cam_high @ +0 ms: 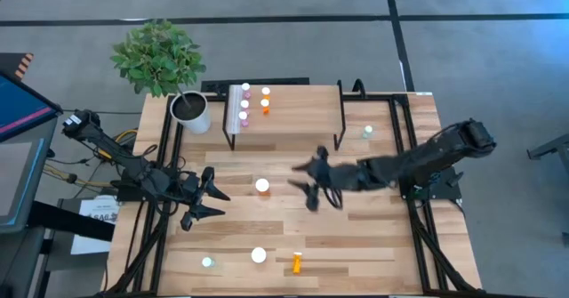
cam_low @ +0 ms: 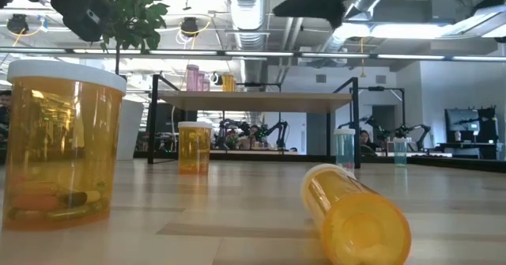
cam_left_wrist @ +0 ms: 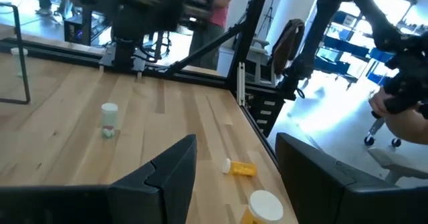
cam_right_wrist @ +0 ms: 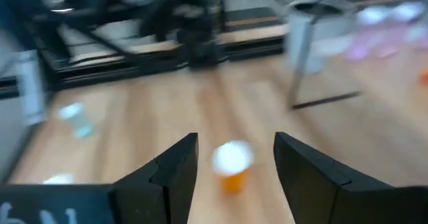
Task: Pick and place medicine bottles onto shelf by color
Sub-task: Put the small orange pill bottle on the shelf aligned with the other small orange pill bottles
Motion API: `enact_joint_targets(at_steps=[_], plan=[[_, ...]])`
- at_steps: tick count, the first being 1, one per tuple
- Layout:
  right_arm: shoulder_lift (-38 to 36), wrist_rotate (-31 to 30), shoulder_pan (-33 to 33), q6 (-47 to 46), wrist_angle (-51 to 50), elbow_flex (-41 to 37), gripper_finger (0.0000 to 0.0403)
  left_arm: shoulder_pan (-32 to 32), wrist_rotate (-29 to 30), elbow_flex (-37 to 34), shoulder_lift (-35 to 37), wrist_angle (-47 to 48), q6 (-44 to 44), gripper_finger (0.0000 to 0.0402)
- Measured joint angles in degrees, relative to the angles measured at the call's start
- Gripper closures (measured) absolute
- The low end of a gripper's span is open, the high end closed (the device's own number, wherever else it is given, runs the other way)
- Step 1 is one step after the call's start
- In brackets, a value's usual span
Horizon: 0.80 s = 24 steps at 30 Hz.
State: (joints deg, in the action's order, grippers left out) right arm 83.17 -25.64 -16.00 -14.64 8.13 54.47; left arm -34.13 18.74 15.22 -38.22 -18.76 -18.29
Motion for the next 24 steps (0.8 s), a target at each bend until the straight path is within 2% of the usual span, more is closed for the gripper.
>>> enact_joint_targets(at_steps=[8,15,18,24], plan=[[5.71,0.08,-13.76,-15.62,1.34,-2.19,0.0184,-0.02,1.29,0.0,-0.02,-1.45,0.0,0.021],[11.71,2.04,-19.71,-34.2,-0.62,3.71,0.0184,-0.02,4.44,0.0,-1.64,-1.6,-0.48,0.021],[14.67,5.38,-20.71,-39.64,-6.32,9.84,0.0184,-0.02,4.44,0.0,-3.02,-1.66,-0.92,0.021],[24.0,12.42,-21.12,-50.9,-30.35,26.7,0.0184,-0.02,4.11,0.0,-3.43,-1.73,-2.26,0.021]])
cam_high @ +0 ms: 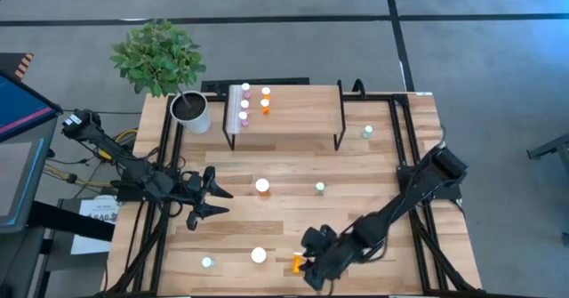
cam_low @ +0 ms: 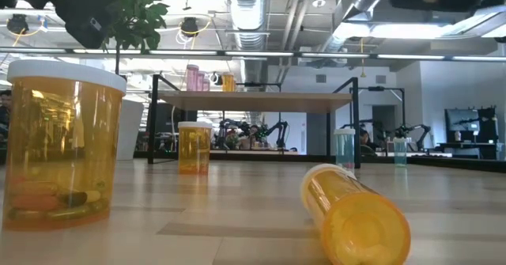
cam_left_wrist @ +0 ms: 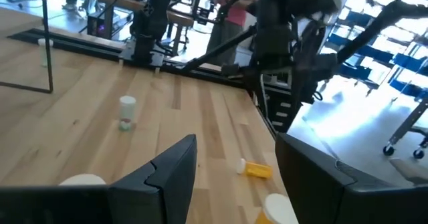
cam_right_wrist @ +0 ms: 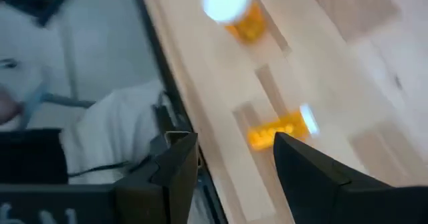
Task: Pick and place medicine bottles onto shelf by color
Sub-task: Put the small orange pill bottle on the shelf aligned with the other small orange pill bottles
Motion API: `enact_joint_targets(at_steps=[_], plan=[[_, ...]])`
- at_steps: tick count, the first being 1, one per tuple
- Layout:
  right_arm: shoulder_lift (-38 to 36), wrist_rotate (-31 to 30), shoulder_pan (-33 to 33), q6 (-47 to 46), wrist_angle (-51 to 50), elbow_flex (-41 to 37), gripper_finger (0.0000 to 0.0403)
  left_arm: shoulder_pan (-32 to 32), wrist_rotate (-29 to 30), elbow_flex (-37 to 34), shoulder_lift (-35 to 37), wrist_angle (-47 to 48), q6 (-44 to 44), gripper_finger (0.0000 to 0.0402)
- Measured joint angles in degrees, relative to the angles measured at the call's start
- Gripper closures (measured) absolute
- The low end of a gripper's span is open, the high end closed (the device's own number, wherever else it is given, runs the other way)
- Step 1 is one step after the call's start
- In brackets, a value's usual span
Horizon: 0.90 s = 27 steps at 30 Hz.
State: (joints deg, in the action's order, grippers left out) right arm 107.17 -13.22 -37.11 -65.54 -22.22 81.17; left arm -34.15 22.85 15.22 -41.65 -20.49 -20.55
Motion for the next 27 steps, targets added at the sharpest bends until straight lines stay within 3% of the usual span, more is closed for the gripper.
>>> enact_joint_targets(at_steps=[4,8,14,27], plan=[[6.12,2.43,0.26,-12.75,-8.99,8.08,0.0184,-0.02,-1.01,0.0,0.0,-0.28,-0.28,0.021],[10.23,4.29,0.8,-18.6,-8.4,10.98,0.0184,-0.02,-1.53,0.0,0.0,-0.23,-1.01,0.021],[14.21,8.88,0.82,-24.09,-7.62,11.47,0.0184,-0.04,-2.08,0.0,0.0,0.0,-1.56,0.021],[18.77,8.76,0.67,-28.12,-8.19,11.47,0.0184,-0.04,-2.29,0.0,0.0,-0.02,-1.49,0.021]])
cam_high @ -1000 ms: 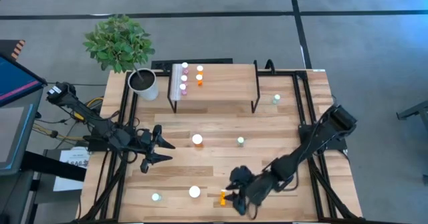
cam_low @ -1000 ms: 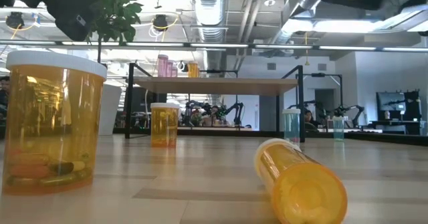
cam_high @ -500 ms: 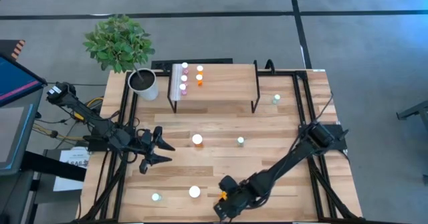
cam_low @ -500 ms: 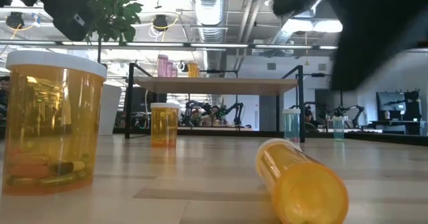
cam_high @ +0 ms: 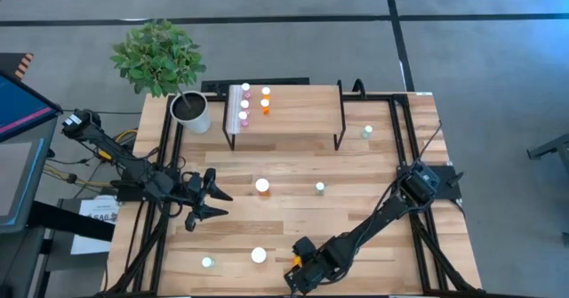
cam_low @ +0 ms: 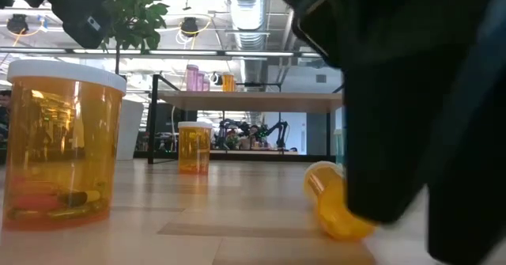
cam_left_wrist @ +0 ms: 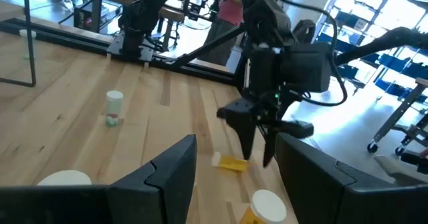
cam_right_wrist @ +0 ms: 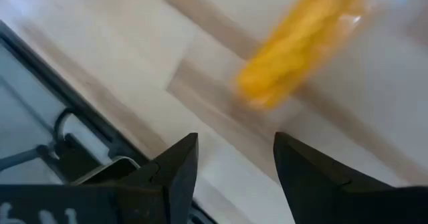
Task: Pick and place medicine bottles onto shelf by color
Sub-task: Put the small orange pill bottle on the shelf aligned with the other small orange pill bottles
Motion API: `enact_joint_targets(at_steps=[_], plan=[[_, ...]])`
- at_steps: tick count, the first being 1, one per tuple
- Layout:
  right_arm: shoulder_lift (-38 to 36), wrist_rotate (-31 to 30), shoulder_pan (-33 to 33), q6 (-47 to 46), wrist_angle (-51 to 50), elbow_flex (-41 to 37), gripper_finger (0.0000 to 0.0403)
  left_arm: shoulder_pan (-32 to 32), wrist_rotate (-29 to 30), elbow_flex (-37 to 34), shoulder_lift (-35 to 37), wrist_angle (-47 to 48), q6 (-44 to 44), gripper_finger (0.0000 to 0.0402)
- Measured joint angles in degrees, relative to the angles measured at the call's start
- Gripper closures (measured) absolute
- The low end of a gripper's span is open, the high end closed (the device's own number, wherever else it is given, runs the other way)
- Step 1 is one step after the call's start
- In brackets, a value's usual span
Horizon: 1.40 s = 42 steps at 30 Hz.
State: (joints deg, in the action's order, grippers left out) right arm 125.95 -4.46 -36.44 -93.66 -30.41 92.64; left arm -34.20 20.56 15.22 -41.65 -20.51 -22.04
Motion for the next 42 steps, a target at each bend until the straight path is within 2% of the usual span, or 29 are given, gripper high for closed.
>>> enact_joint_targets(at_steps=[9,28,37,42], plan=[[-0.63,0.04,1.23,2.7,-1.42,-0.04,0.0184,0.0,-0.31,0.0,0.0,0.02,-0.07,0.021],[-1.02,-0.41,5.74,14.34,-5.77,-0.04,0.0184,-0.01,-0.59,0.0,0.0,0.04,-0.27,0.021],[-2.3,-0.47,5.15,13.6,-10.55,-2.23,0.0184,0.0,-0.83,0.0,0.0,0.04,-0.29,0.021],[-5.96,-4.77,2.89,10.97,-14.95,-2.27,0.0184,-0.02,-0.87,0.0,0.0,0.04,-0.29,0.021]])
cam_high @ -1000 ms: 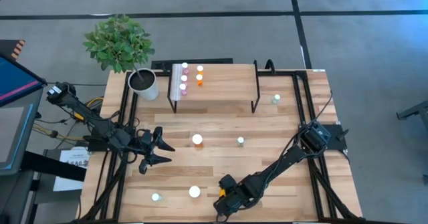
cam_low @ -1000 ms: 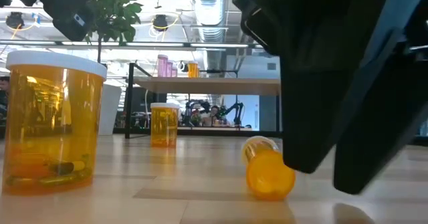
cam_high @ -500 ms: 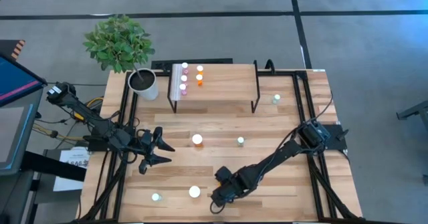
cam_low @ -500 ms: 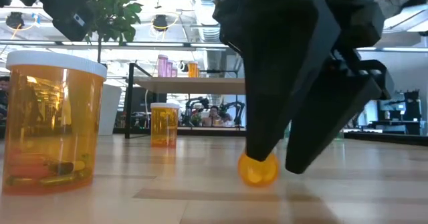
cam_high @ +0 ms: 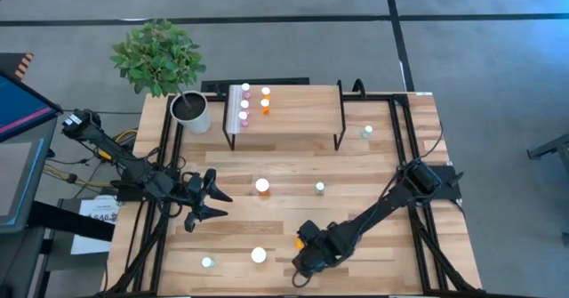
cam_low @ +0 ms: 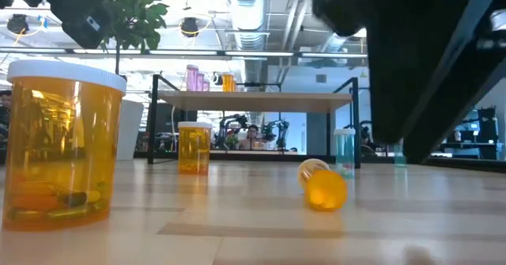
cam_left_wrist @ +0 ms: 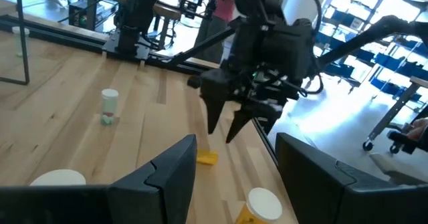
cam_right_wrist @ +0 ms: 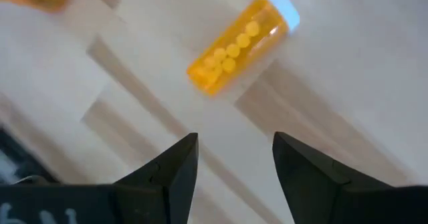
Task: Pick and place medicine bottles onto shelf by color
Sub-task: Put the small orange pill bottle on the shelf aligned with the other small orange pill bottles
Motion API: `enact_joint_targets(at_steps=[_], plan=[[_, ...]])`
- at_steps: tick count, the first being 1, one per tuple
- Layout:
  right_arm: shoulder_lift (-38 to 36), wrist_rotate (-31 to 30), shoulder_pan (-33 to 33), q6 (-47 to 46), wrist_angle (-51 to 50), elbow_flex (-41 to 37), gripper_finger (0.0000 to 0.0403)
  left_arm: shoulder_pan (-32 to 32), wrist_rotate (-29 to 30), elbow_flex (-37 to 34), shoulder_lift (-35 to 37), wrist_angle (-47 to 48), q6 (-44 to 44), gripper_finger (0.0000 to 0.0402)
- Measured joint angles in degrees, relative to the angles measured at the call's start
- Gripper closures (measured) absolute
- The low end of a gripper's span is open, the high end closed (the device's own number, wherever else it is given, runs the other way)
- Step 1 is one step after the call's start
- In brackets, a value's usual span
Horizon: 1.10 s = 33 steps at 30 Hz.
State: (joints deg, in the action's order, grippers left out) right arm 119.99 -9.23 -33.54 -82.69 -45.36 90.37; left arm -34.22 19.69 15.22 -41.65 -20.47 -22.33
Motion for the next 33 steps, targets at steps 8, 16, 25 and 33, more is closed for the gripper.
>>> enact_joint_targets(at_steps=[8,16,25,33], plan=[[-1.88,-6.48,-0.33,1.88,2.44,0.0,0.0189,0.0,0.0,0.0,0.02,0.0,-0.41,0.021],[-6.56,-8.74,0.98,5.82,11.14,-9.12,0.0212,0.0,-0.36,0.0,0.0,0.0,-0.42,0.021],[-15.53,-9.03,1.78,2.58,44.51,-31.91,0.0212,0.02,-0.28,0.0,0.02,0.0,-0.01,0.021],[-13.38,-8.09,3.36,0.15,44.77,-32.0,0.0219,0.02,0.52,0.0,0.02,0.0,0.02,0.021]])
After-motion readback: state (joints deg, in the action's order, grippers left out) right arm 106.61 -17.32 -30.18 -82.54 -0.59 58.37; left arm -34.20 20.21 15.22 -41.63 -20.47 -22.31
